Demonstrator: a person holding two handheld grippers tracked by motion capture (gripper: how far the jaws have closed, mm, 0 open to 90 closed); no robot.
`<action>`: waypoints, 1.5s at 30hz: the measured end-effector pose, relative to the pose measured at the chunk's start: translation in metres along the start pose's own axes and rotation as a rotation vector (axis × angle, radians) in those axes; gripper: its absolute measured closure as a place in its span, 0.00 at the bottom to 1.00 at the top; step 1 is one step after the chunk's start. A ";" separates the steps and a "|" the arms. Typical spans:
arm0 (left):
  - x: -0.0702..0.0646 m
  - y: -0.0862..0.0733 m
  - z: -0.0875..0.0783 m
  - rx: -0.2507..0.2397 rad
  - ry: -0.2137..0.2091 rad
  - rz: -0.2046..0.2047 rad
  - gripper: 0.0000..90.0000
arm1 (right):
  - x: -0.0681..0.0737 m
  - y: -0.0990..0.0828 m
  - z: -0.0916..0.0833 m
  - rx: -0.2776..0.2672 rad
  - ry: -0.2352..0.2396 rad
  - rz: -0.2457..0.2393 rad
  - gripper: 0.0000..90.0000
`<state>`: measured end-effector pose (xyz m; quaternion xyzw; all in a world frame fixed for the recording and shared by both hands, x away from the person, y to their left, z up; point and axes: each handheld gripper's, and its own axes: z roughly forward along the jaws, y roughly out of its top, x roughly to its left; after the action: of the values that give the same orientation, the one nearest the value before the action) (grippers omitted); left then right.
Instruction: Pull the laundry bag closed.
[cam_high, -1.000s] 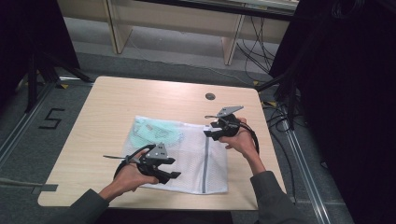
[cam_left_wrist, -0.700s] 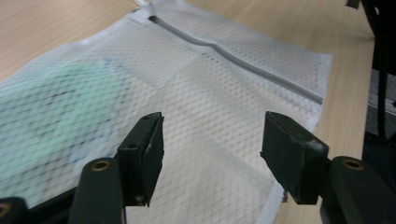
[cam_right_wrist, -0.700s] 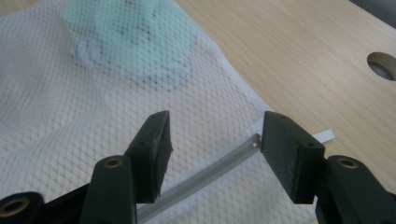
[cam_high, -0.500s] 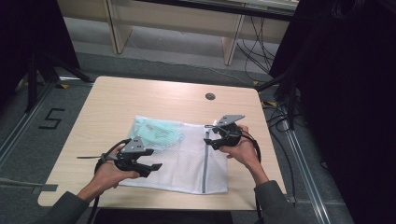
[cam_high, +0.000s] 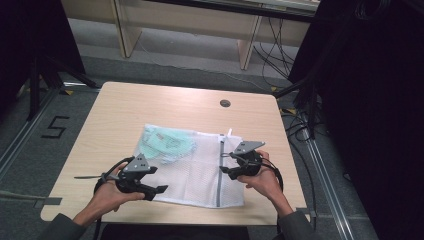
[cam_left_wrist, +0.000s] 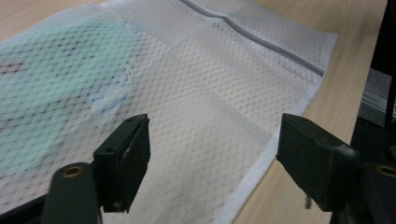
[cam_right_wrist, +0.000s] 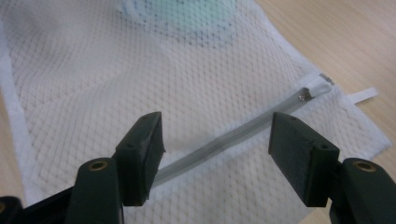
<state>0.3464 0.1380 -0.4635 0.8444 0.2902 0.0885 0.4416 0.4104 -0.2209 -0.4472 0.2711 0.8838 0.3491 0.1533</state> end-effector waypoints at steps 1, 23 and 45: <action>-0.001 -0.001 -0.001 0.001 0.005 0.003 0.25 | 0.002 -0.002 -0.001 0.002 0.005 0.002 0.40; -0.016 -0.009 -0.002 0.052 0.024 0.041 0.23 | 0.031 -0.047 -0.029 0.020 0.025 0.053 0.34; -0.024 -0.013 -0.002 0.068 0.025 0.056 0.24 | 0.040 -0.062 -0.039 0.070 0.034 0.033 0.32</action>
<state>0.3209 0.1316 -0.4699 0.8655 0.2745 0.1014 0.4066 0.3365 -0.2562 -0.4664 0.2851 0.8934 0.3249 0.1228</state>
